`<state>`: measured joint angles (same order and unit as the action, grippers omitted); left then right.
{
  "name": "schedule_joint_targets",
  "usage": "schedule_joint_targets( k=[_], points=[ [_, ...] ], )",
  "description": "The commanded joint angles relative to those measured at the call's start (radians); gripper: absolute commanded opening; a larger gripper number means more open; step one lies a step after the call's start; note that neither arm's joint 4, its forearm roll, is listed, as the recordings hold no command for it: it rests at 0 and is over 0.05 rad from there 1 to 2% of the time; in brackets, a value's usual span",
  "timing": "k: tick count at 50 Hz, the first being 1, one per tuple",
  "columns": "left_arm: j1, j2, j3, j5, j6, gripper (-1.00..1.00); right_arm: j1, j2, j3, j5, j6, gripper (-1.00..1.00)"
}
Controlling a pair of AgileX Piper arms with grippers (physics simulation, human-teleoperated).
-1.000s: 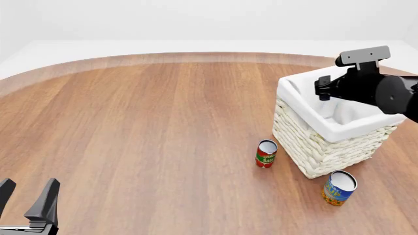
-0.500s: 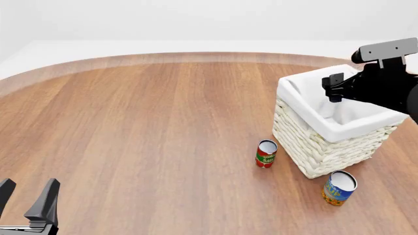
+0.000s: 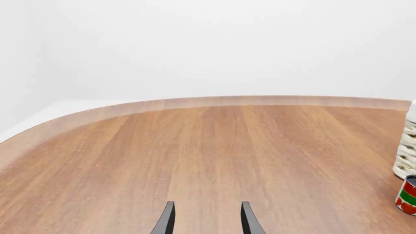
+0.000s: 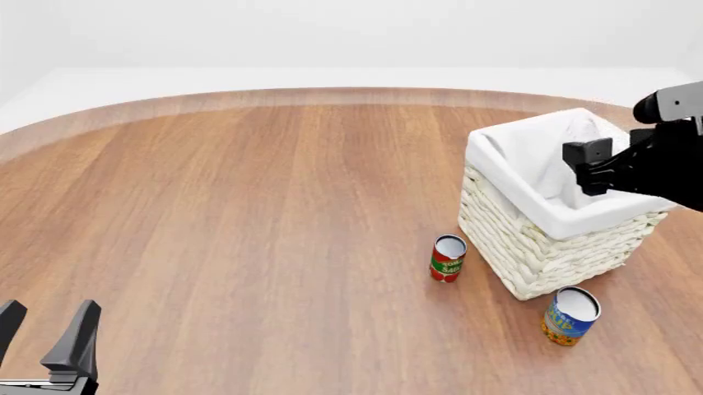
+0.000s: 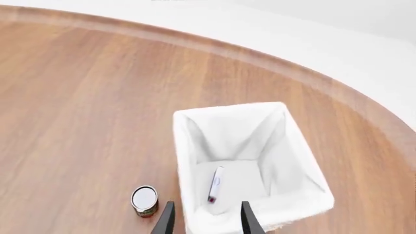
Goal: Pick up the alphabet soup and the cream cheese box, and put them in the basket.
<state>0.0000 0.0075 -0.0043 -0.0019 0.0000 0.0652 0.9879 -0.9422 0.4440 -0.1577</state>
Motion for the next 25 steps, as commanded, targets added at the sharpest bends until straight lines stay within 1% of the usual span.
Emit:
schedule_joint_targets(
  k=[1, 20, 21, 25],
  points=[
    [0.0, 0.0, 0.0, 0.0, 0.0, 1.0, 0.016, -0.101, 0.035, 0.059, -0.003, 1.0],
    [0.0, 0.0, 0.0, 0.0, 0.0, 1.0, 0.03, -0.211, 0.08, 0.136, 0.001, 1.0],
    [0.0, 0.0, 0.0, 0.0, 0.0, 1.0, 0.029, -0.215, 0.063, 0.157, 0.002, 1.0],
    [0.0, 0.0, 0.0, 0.0, 0.0, 1.0, 0.024, -0.241, 0.093, 0.155, 0.004, 1.0]
  ],
)
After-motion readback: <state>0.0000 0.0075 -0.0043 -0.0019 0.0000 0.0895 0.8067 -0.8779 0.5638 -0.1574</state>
